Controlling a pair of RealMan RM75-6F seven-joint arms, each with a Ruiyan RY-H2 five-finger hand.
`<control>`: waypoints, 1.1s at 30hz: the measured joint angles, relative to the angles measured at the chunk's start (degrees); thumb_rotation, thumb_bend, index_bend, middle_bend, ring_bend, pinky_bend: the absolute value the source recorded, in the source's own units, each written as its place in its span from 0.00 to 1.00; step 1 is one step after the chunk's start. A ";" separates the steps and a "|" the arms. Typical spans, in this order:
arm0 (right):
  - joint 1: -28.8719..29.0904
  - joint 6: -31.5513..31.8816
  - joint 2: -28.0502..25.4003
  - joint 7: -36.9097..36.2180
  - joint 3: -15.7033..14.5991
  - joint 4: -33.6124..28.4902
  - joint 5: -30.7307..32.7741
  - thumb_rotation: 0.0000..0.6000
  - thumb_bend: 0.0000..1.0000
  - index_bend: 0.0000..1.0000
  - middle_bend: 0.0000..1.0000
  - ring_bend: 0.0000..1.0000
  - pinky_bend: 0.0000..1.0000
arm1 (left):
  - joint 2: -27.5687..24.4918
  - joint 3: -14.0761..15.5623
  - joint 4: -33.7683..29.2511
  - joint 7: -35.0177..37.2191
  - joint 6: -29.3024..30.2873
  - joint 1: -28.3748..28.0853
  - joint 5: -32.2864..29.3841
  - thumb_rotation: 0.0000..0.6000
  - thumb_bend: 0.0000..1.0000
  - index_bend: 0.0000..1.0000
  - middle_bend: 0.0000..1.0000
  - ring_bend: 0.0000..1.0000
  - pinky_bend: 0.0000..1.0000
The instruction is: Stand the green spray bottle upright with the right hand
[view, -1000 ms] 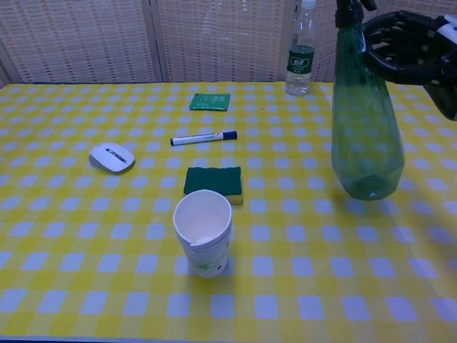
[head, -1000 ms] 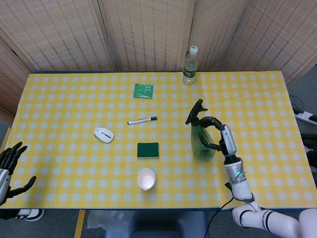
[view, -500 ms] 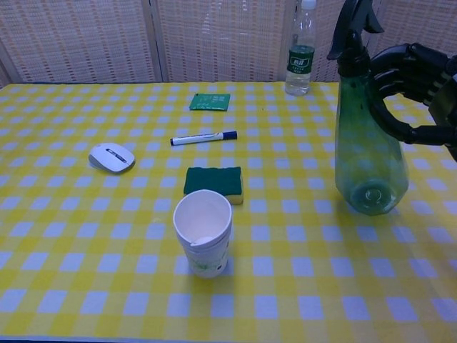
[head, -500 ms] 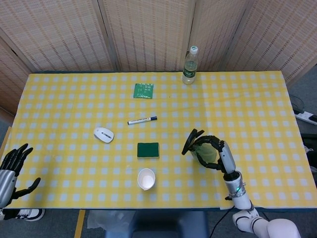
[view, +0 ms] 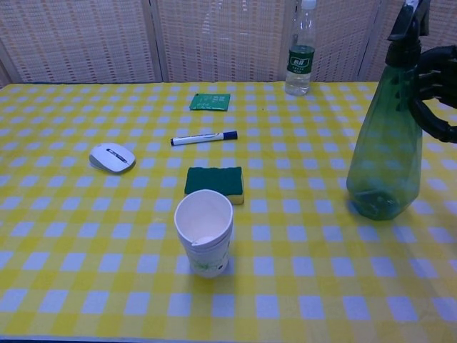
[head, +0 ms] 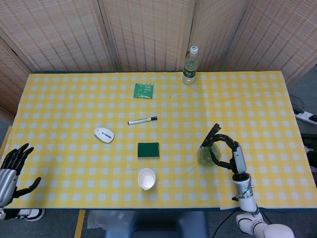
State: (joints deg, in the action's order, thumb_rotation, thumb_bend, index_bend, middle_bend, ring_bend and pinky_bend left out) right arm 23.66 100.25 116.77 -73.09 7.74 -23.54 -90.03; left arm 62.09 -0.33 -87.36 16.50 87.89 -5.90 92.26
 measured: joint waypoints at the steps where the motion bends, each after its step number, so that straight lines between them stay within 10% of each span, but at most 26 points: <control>1: -0.17 -0.10 0.00 -0.12 -0.07 0.29 0.05 1.00 0.44 0.36 0.54 0.54 0.41 | -0.02 -0.01 0.02 0.00 -0.10 -0.06 -0.03 1.00 0.36 0.00 0.02 0.07 0.00; 9: -1.44 -0.95 -1.24 -0.98 0.14 -1.02 1.30 1.00 0.44 0.12 0.40 0.42 0.27 | 0.05 -0.27 0.00 -0.83 -0.33 -0.16 -0.74 1.00 0.36 0.00 0.02 0.07 0.00; 33: -4.42 -1.55 -7.08 0.67 -0.95 -8.62 1.15 1.00 0.43 0.07 0.34 0.37 0.20 | -0.03 -0.40 -0.53 -1.37 -1.09 -0.51 -1.25 1.00 0.36 0.00 0.02 0.07 0.00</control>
State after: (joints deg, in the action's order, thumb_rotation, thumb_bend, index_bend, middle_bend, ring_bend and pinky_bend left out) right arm 19.24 98.70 109.69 -72.42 6.80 -32.17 -88.88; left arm 62.06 -0.73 -87.88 15.12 86.79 -6.40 91.01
